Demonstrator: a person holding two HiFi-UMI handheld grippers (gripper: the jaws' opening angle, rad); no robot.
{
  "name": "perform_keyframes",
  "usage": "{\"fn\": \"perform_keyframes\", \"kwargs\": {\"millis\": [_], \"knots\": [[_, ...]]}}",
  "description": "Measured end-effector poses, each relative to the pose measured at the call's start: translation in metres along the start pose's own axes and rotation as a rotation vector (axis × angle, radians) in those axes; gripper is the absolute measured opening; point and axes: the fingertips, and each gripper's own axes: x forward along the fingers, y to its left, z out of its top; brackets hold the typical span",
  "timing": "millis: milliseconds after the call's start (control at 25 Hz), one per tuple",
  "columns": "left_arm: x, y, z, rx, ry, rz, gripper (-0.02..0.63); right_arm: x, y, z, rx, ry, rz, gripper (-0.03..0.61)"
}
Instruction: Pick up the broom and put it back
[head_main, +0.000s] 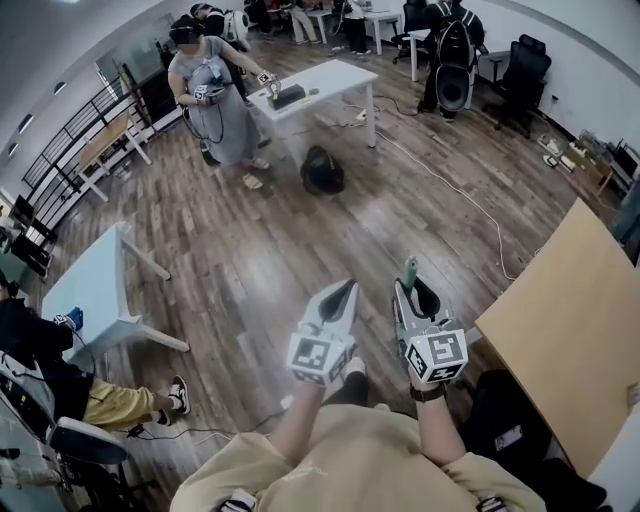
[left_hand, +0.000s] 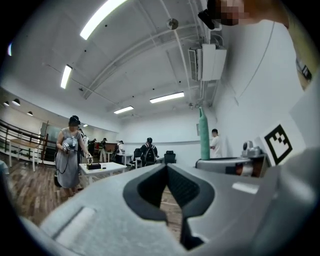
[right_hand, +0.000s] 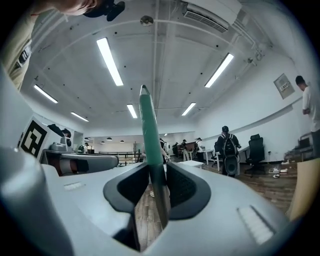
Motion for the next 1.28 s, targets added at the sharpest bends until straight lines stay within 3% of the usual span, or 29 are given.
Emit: {"fn": "perform_keyframes", "kwargs": {"millis": [240,560,760,920,1040,1280], "knots": [[0.106,0.046,-0.026,-0.04,-0.013,-0.081,0.002,0.067,-0.082,-0.019,-0.006,0.056,-0.104,0.097],[0.241,0.141,0.006,-0.055,-0.071,-0.135,0.002,0.205,-0.157,0.008,0.002,0.039,-0.14,0.092],[0.308,0.201,-0.005,-0.081,-0.054,-0.153,0.002,0.272,-0.194,-0.015,0.001,0.076,-0.206,0.095],[0.373,0.207,-0.029,-0.089,-0.004,-0.174,0.002,0.304,-0.25,-0.041,0.03,0.131,-0.228,0.095],[0.427,0.224,-0.04,-0.079,0.012,-0.149,0.002,0.347,-0.294,-0.046,0.067,0.101,-0.201,0.095],[0.561,0.225,-0.009,-0.034,-0.017,-0.136,0.002,0.419,-0.41,0.016,0.066,-0.026,-0.142,0.094]]}}
